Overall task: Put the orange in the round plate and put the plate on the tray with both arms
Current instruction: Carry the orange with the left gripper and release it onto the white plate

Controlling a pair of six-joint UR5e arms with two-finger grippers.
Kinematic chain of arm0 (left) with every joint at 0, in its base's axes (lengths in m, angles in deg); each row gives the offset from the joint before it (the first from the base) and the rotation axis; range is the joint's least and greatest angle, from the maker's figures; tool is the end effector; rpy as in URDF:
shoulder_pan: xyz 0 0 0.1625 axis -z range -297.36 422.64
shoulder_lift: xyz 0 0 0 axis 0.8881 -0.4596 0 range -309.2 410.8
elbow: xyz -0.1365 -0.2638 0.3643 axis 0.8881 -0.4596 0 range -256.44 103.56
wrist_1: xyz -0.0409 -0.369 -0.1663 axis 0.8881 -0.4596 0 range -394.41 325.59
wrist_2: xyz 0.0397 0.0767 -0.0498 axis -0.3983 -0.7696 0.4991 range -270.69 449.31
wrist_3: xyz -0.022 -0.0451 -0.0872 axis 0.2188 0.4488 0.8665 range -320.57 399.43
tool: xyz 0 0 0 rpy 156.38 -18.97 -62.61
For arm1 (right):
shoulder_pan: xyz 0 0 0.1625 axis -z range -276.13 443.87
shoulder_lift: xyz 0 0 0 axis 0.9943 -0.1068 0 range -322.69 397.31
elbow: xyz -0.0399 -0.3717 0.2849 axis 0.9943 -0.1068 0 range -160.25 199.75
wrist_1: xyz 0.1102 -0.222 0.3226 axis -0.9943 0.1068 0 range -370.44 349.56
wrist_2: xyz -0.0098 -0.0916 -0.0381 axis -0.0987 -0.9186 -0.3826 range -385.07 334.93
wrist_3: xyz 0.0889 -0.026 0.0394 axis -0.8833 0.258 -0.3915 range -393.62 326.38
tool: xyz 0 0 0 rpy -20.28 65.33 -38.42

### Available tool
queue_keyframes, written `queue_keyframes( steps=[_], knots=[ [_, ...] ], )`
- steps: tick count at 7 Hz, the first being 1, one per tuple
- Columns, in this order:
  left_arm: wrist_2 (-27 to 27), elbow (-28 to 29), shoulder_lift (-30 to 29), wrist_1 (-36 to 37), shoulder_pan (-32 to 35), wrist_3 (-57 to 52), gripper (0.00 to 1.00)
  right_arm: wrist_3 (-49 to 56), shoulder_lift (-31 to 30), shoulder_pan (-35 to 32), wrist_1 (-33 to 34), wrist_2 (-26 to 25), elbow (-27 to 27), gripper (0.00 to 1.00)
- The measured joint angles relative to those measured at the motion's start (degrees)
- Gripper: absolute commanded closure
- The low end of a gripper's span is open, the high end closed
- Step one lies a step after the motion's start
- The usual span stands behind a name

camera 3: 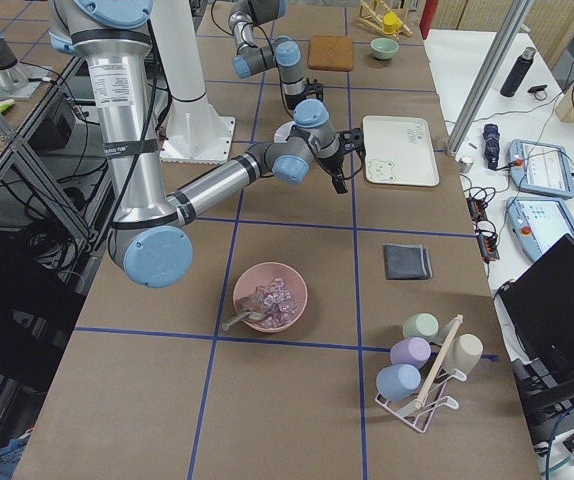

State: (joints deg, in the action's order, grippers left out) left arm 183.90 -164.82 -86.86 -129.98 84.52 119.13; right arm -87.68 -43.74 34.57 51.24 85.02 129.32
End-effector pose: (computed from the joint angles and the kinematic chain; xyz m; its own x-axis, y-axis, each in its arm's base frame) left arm 0.6537 -0.3975 0.1864 0.6232 -0.0582 -0.7799 0.2053 0.9744 0.0913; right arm -0.2803 -0.4773 0.4116 0.5966 -0.1517 0.7880 -0.2154 0.9157 0.3393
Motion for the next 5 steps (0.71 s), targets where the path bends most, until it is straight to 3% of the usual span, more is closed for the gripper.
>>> queue_keyframes(
  steps=[1,2,3,5],
  knots=[
    [-0.10,1.10,-0.07,-0.12,-0.14,-0.17,0.74,-0.29,0.13,0.52,0.01,-0.17,0.02,0.00],
    [-0.11,1.97,-0.21,-0.19,-0.24,-0.50,0.29,-0.39,0.22,0.93,0.02,-0.21,0.03,0.00],
    [-0.13,2.51,-0.38,-0.24,-0.33,-1.02,0.03,-0.44,0.35,1.21,0.02,-0.23,0.03,0.00],
    [-0.24,2.71,-0.46,-0.80,-0.39,-1.53,0.02,-0.53,0.55,1.73,0.02,-0.20,0.03,0.00]
  ],
)
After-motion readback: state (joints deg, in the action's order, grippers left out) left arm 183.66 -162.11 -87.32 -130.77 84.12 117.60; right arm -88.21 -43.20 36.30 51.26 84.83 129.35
